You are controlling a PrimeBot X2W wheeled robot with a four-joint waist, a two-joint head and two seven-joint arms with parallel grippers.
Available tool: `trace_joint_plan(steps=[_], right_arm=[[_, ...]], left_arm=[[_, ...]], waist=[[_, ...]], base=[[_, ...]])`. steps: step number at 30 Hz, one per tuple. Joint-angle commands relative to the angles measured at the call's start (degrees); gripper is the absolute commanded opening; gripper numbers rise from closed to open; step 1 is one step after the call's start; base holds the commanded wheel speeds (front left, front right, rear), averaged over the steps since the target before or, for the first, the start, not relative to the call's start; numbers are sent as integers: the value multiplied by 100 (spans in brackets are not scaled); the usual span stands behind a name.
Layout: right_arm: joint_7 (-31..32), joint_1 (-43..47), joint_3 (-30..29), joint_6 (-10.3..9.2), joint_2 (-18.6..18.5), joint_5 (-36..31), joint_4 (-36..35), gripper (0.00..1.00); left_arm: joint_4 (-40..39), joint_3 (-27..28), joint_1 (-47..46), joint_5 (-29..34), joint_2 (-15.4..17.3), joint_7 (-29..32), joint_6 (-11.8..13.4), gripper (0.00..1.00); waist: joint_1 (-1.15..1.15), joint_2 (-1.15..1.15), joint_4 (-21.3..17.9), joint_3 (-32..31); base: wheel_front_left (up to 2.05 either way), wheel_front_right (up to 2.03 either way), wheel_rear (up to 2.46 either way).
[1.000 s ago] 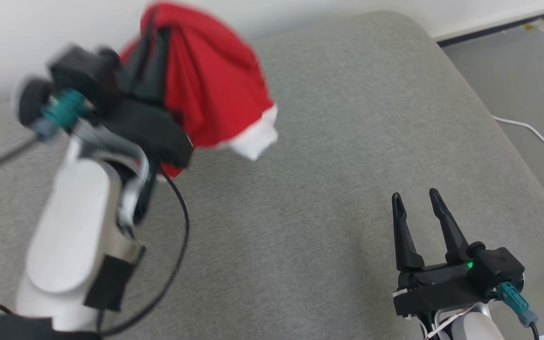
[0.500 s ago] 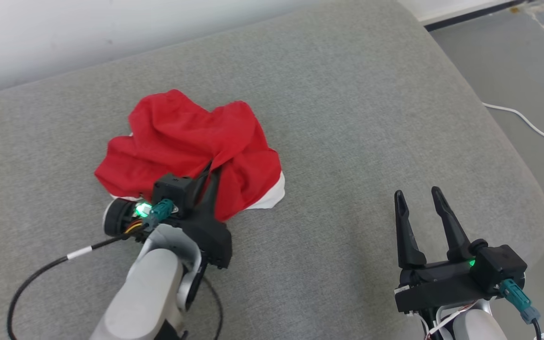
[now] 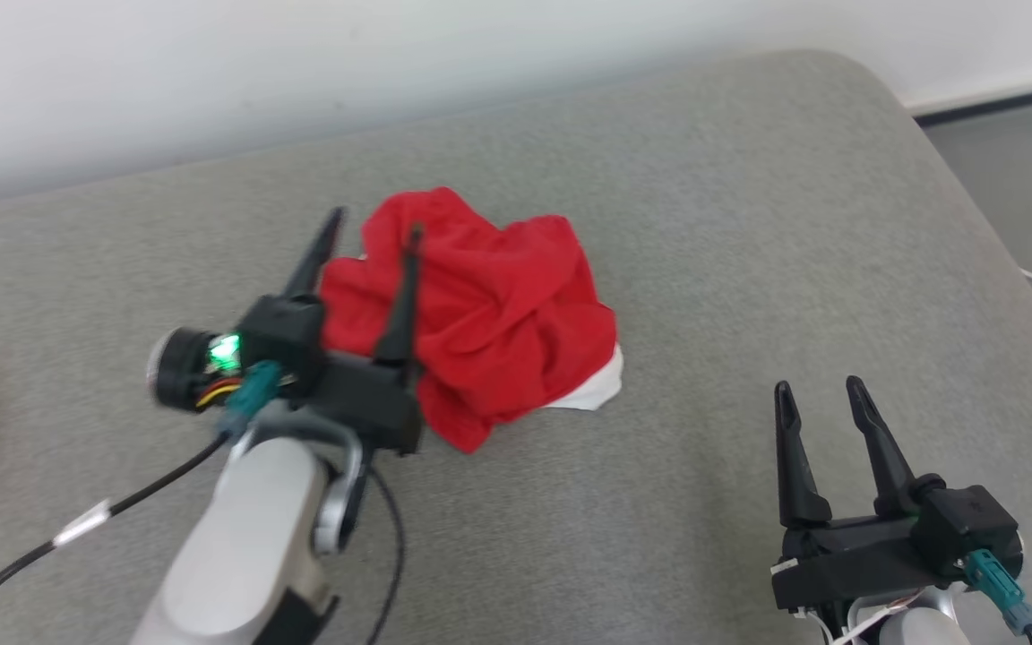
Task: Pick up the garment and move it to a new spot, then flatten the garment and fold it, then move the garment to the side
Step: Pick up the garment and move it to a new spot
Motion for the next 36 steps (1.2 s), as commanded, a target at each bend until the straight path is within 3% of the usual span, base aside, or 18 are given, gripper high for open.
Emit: trace_joint_plan(steps=[1,10,20,25,36], right_arm=[[-6,83,-32,-12,15,-38,-21,100],[-5,227,-47,-12,15,-158,-59,100],[-6,409,-34,-12,14,-242,-26,100],[-6,506,23,-12,15,-280,-21,100],[-6,665,53,-12,14,-348,-26,100]], left_arm=[[-69,86,169,-3,119,-51,68,100],[-684,660,996,-153,828,-176,357,100],[-1422,1140,2287,-329,1406,-219,530,100],[-1748,1193,2850,-386,1431,-247,464,100],[-2159,1584,3729,-412,1116,-261,546,100]], waist=[[0,0,344,-257],[0,0,835,-509],[0,0,1064,-778],[0,0,1093,-950],[0,0,1070,-1139]], base=[[0,0,0],[0,0,0],[0,0,0],[0,0,0],[0,0,0]])
